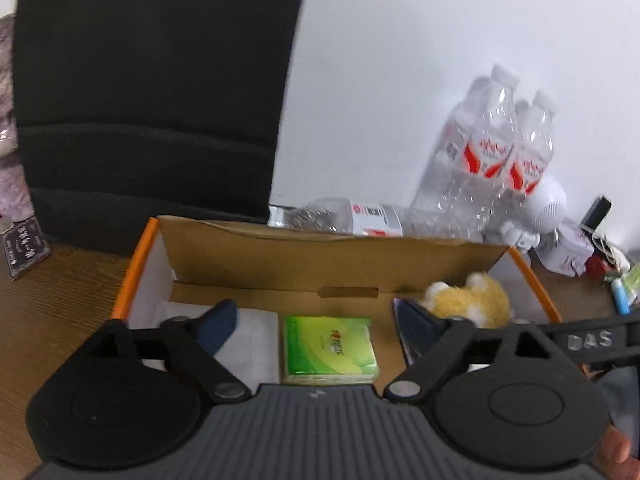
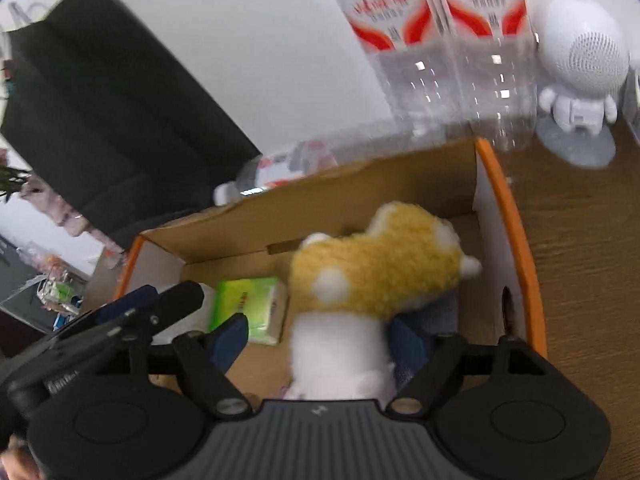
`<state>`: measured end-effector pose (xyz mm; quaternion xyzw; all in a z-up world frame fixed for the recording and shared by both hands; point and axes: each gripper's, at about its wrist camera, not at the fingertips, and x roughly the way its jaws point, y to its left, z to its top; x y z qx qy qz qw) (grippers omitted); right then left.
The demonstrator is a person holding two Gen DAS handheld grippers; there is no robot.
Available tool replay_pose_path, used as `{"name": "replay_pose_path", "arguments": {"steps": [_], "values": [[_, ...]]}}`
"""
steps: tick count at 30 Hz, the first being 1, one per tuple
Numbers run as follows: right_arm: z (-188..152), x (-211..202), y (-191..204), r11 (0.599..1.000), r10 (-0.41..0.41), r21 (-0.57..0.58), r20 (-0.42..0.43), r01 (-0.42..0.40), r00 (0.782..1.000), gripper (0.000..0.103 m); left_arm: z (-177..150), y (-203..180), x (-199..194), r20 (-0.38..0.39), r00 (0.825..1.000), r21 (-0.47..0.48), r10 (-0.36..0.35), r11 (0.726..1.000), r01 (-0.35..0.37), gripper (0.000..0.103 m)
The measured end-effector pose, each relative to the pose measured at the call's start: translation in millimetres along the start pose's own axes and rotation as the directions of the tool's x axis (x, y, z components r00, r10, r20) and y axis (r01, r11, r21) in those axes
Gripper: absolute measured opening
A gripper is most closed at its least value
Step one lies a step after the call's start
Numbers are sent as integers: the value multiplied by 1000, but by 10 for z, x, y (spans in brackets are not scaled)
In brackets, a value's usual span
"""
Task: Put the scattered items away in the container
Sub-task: 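Carry the tissue pack and hamster into the box and open both tools, then withdraw both tools from the box toward the rose and robot toy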
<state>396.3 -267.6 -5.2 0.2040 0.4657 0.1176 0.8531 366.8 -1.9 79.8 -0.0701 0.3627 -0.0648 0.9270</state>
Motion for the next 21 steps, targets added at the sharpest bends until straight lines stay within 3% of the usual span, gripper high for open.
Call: {"name": "replay_pose_path", "arguments": {"steps": [4,7,12,21], "values": [[23,-327,172,999,-37,-14,7,37,999,86,116,48,-290,-21,997,3,73,997,-72,102],[30,-583,348,994,-108,-26,-5,108,994,89,204,14,-555,-69,988,33,136,990,-134,103],[-103,-935,517,989,-146,-30,-79,144,986,89,203,-89,-1022,-159,972,98,173,982,-159,103],[-599,-1564,930,979,-191,-80,-70,185,979,89,-32,-252,-1666,-248,954,76,168,985,-153,103]]}}
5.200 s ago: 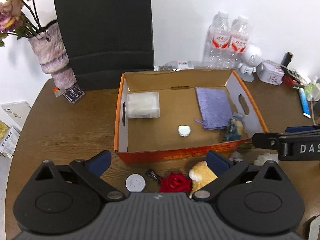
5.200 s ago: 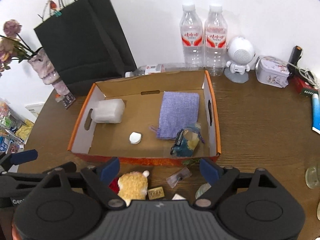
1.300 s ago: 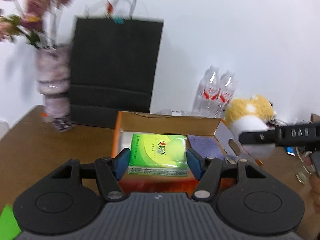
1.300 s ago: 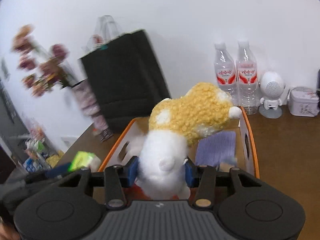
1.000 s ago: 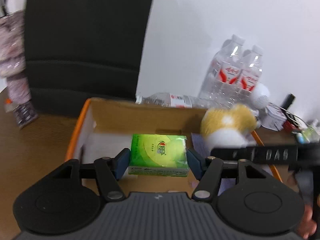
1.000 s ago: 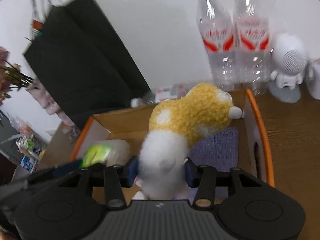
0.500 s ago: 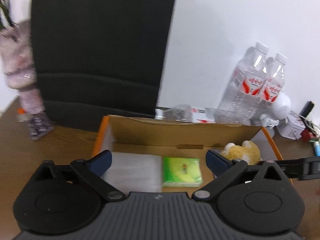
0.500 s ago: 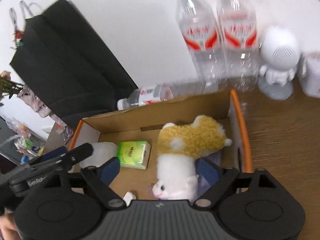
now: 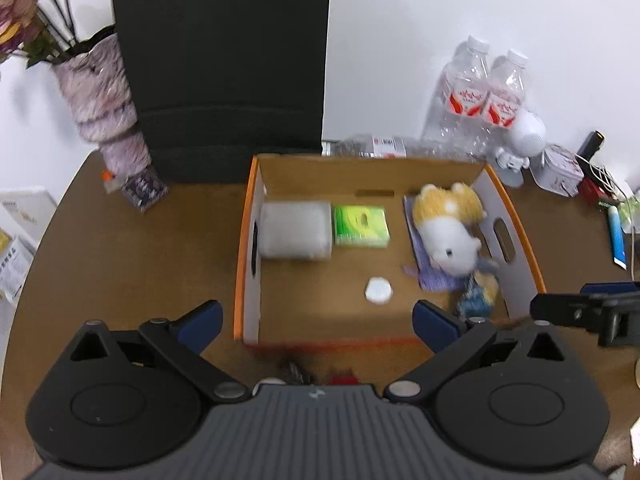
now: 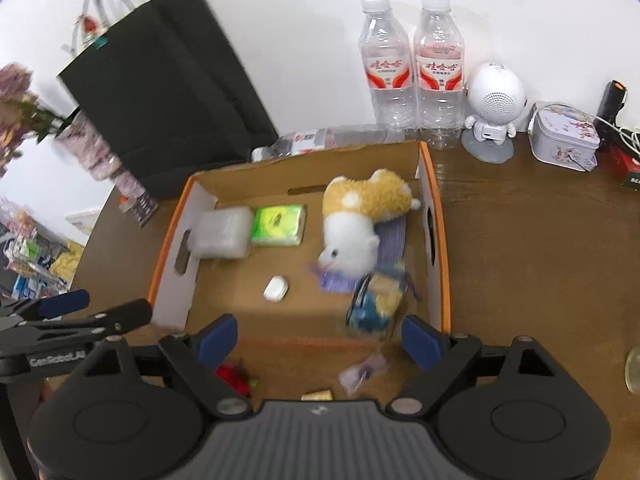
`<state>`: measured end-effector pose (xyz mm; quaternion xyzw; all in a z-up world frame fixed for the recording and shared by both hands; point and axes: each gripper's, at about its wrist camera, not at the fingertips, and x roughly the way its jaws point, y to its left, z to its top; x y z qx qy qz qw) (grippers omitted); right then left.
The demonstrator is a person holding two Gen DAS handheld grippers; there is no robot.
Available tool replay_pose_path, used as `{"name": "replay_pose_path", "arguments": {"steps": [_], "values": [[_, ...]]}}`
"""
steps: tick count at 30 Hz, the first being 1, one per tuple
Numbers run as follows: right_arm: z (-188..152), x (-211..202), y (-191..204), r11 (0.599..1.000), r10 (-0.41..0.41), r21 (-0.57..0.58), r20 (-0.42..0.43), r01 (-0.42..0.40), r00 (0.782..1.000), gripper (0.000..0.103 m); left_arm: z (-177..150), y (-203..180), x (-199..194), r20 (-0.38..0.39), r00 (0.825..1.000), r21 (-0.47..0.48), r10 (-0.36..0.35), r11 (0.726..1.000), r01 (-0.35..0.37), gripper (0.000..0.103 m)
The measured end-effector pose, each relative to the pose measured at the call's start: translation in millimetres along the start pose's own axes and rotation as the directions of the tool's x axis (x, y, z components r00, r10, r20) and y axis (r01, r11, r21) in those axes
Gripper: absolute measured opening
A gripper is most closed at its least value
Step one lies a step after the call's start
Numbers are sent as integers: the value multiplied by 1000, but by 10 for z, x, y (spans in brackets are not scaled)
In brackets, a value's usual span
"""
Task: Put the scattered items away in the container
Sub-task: 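Withdraw both tools from the box toward the rose and robot toy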
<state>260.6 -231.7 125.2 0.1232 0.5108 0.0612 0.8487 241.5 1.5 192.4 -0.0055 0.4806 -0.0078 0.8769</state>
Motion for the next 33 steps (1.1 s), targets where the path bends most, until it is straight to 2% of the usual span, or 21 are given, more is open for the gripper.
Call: {"name": "replay_pose_path", "arguments": {"steps": [2,5,7,10,11,12,13,14,16,19,21,24,28,30,33], "values": [[-143,-89,87,1000,-4,-19,17,5,1000,89,-153,-7,-121,25,1000,-15,0,1000,0,103],[-533,-224,224,998,-12,-59,132,20,991,93,-633,-31,-280,165,986,-25,-3,1000,7,103],[-930,-236,318,993,-16,-113,246,45,969,102,-1091,-74,-310,292,955,-8,46,999,-46,103],[-1614,-147,369,986,-60,-121,402,118,914,103,-1812,-53,-294,442,892,-9,91,995,-97,103],[-1856,-94,351,983,-66,-128,440,135,896,103,-2032,-36,-266,467,879,-19,101,994,-104,103],[-2099,-18,331,982,-54,-137,461,131,886,103,-2262,-19,-227,491,865,-26,104,994,-104,103],[-2303,72,311,982,-29,-152,458,110,889,103,-2491,0,-179,507,857,-15,95,995,-102,103],[-2464,153,289,982,0,-168,442,83,897,103,-2679,15,-137,508,856,2,92,994,-109,103],[-2720,295,249,983,8,-171,417,70,909,103,-2945,49,-68,478,872,6,103,993,-121,103],[-2956,412,238,973,-70,-173,412,153,908,103,-3123,141,-59,445,893,-6,61,998,-64,103],[-3043,445,226,969,-91,-174,415,177,905,103,-3156,140,-46,437,898,-13,57,998,-57,103],[-3103,503,211,965,-93,-191,401,182,911,103,-3119,115,4,411,911,11,44,999,-53,103],[-3146,543,257,955,-115,-210,393,211,913,103,-3099,153,167,314,949,8,25,1000,-29,103],[-3153,561,242,960,-96,-210,377,186,921,103,-3099,155,198,301,953,-3,38,999,-39,103],[-3146,573,224,963,-93,-202,374,179,923,103,-3106,92,199,304,952,20,47,998,-55,103]]}}
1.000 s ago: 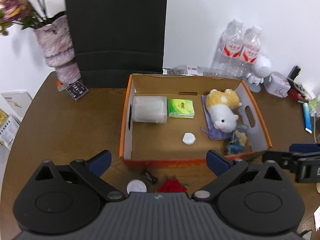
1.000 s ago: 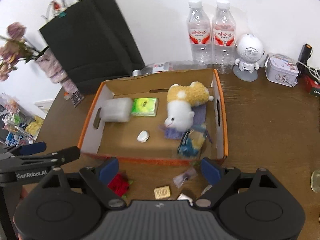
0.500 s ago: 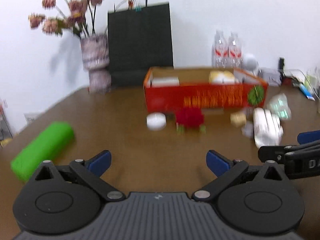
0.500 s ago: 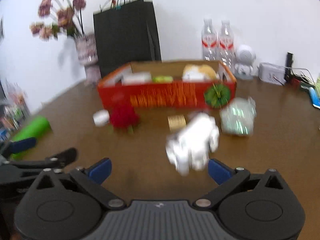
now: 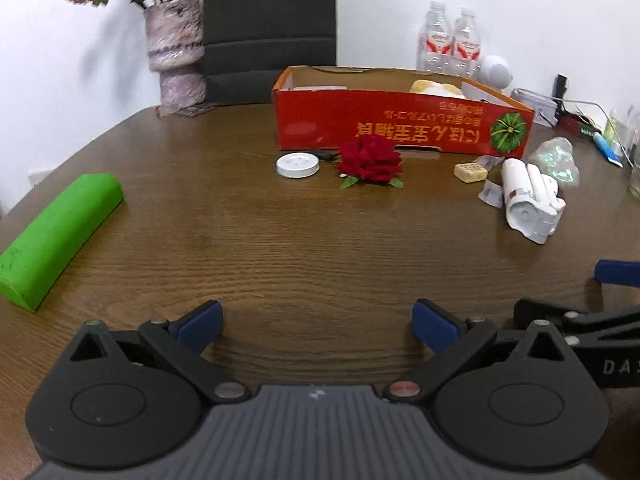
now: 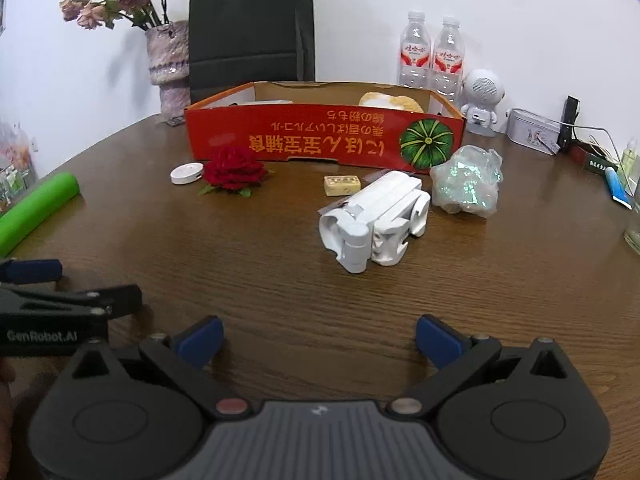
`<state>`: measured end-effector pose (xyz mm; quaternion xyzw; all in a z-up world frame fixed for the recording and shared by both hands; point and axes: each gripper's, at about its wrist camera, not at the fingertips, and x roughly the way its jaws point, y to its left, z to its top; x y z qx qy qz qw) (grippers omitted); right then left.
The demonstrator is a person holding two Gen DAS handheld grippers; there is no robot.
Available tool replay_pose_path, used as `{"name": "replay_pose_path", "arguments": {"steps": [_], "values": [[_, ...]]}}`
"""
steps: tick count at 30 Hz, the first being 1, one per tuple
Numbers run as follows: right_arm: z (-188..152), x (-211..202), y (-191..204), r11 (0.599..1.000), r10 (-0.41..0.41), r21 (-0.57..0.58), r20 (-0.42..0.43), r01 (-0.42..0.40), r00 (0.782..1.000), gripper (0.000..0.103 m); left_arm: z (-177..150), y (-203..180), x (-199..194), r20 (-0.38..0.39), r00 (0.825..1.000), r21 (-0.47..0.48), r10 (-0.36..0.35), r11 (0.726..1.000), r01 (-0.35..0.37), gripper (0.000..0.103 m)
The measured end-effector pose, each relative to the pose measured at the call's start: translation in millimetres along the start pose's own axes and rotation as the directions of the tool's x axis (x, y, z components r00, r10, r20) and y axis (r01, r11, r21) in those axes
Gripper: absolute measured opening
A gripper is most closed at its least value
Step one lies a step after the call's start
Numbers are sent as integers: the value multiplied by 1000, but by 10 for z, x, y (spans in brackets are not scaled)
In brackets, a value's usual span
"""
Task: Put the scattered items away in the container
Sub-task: 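Withdraw both tools from the box toward the rose and robot toy, then grasp the red rose with the left tool while the right tool grasps the white robot toy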
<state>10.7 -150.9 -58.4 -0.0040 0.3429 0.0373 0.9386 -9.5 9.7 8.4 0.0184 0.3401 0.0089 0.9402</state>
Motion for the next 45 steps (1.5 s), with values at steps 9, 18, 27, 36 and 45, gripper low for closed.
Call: {"name": "replay_pose_path", "arguments": {"steps": [9,18,27,36,45], "values": [[1,-7,16,1000,1,1,1,-1,1000,103,3,8,7,-8,1000,-13,-24,1000,24,103],[6,2,20,1000,-3,3,1,3,1000,103,7,8,9,-8,1000,-13,-25,1000,25,103],[677,54,-291,998,32,53,69,-35,997,90,1024,-67,351,137,969,222,-204,960,171,103],[798,532,-658,997,2,82,-61,3,998,57,1188,-210,1140,43,982,200,-184,965,172,85],[717,605,-621,998,-61,28,-50,62,997,59,1130,-148,1290,-14,972,158,-235,959,234,54]]}}
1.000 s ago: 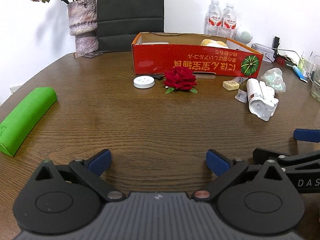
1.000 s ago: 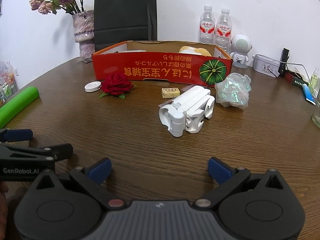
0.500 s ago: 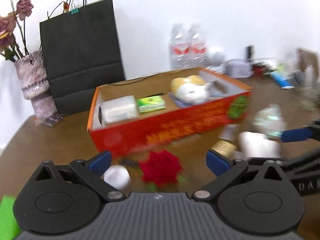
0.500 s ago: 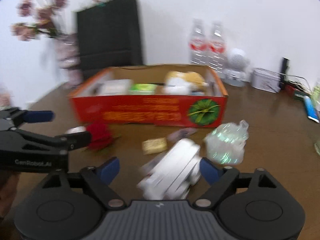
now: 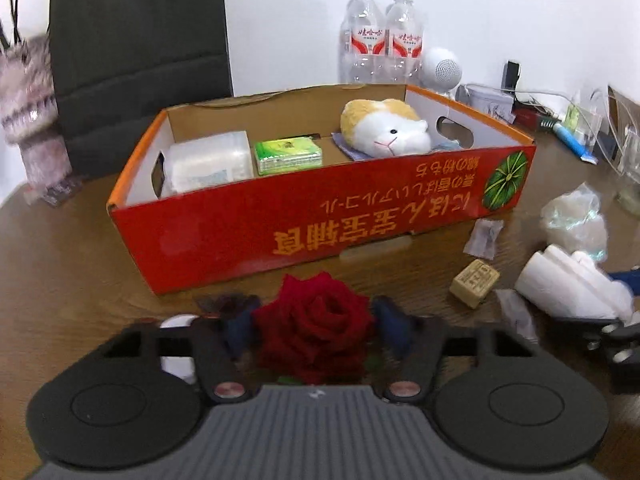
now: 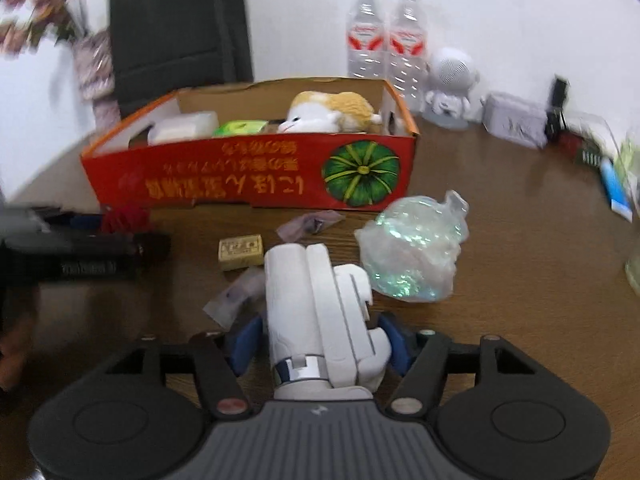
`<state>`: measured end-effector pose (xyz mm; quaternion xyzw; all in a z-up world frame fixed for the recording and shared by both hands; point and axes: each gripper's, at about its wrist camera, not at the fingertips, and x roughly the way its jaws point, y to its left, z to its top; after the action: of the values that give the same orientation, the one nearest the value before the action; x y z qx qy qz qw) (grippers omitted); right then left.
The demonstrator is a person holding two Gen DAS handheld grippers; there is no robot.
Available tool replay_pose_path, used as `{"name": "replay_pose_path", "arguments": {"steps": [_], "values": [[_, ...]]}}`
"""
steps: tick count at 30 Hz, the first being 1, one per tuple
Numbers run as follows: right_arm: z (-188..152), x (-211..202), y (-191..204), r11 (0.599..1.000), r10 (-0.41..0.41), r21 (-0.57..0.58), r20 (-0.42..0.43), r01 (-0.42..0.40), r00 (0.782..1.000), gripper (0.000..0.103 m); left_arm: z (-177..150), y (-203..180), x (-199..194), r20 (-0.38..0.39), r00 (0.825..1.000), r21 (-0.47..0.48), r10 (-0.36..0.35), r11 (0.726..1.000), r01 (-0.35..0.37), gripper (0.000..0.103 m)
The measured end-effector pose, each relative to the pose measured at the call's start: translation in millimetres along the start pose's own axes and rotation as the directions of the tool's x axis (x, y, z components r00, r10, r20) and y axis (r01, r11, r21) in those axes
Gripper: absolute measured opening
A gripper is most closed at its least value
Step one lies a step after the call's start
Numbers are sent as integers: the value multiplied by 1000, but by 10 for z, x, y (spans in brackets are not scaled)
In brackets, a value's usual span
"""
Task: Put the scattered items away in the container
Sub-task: 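Grasp the red rose with the left tool while the right tool grasps the white robot toy, then carry the rose and robot toy into the box and open both tools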
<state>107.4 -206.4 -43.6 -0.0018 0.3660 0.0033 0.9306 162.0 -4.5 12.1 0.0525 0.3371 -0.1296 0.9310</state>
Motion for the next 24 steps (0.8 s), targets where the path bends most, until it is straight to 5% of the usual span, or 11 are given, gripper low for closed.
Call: {"name": "replay_pose_path", "arguments": {"steps": [10,16,20,24], "values": [[-175,-394,230,993,39,-112,66,-32,997,53,-148,-97,-496,49,998,-44,42,998,-39,43],[-338,-682,124,989,147,-14,64,-146,987,53,-507,-52,-1165,116,993,-185,35,983,-13,43],[-97,-823,93,988,151,-38,123,-147,981,53,-267,125,-1222,139,989,-215,42,977,-12,43],[416,-931,43,985,165,-84,203,-151,965,53,304,343,-1110,172,984,-214,41,977,-3,43]]}}
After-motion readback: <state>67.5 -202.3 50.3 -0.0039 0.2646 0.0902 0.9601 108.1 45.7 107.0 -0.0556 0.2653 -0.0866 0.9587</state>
